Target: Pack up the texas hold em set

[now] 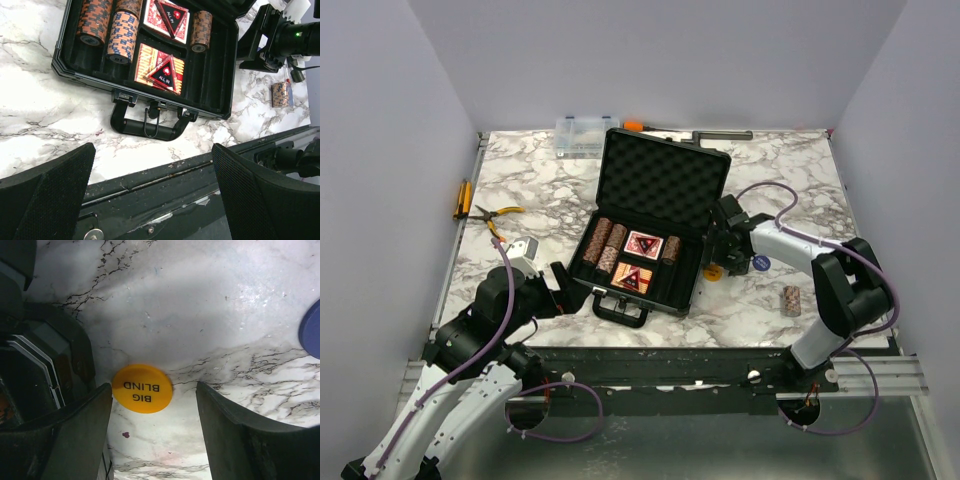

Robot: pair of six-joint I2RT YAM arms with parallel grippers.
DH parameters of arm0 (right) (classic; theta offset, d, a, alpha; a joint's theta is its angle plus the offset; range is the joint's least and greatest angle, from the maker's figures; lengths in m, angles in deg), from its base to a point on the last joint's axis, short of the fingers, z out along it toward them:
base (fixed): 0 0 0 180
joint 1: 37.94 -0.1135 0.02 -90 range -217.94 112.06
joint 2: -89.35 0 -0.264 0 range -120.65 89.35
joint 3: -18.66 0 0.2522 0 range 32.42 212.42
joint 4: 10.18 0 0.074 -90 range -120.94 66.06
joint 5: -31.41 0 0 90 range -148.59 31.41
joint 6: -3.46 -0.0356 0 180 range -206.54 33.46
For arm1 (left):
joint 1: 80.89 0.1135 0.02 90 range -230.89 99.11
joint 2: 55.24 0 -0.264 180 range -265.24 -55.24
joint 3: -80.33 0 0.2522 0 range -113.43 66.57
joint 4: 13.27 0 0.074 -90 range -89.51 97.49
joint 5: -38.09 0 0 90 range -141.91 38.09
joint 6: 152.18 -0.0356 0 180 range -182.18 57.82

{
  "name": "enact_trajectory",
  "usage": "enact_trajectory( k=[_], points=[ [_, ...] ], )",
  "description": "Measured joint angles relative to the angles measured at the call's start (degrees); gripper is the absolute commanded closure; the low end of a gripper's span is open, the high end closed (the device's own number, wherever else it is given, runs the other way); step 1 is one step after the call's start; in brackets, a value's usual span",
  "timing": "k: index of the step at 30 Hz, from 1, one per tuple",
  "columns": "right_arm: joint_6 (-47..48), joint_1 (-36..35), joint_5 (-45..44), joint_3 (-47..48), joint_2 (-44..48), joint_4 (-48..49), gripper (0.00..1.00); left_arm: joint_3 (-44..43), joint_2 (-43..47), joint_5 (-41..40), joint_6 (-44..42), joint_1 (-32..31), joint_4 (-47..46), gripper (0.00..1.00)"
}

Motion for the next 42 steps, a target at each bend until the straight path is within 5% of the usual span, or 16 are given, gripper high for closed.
enact_trajectory(
  k=[12,42],
  points=[
    [-1.6,0.0,-1.8,-3.1,2.3,1.3,0.36,0.1,0.0,0.0,0.0,0.0,0.0,0.02],
    [-7.5,-0.2,-12.6,0.7,1.3,-18.1,0.35,0.1,-1.0,0.3,0.1,0.3,0.0,0.02]
  ],
)
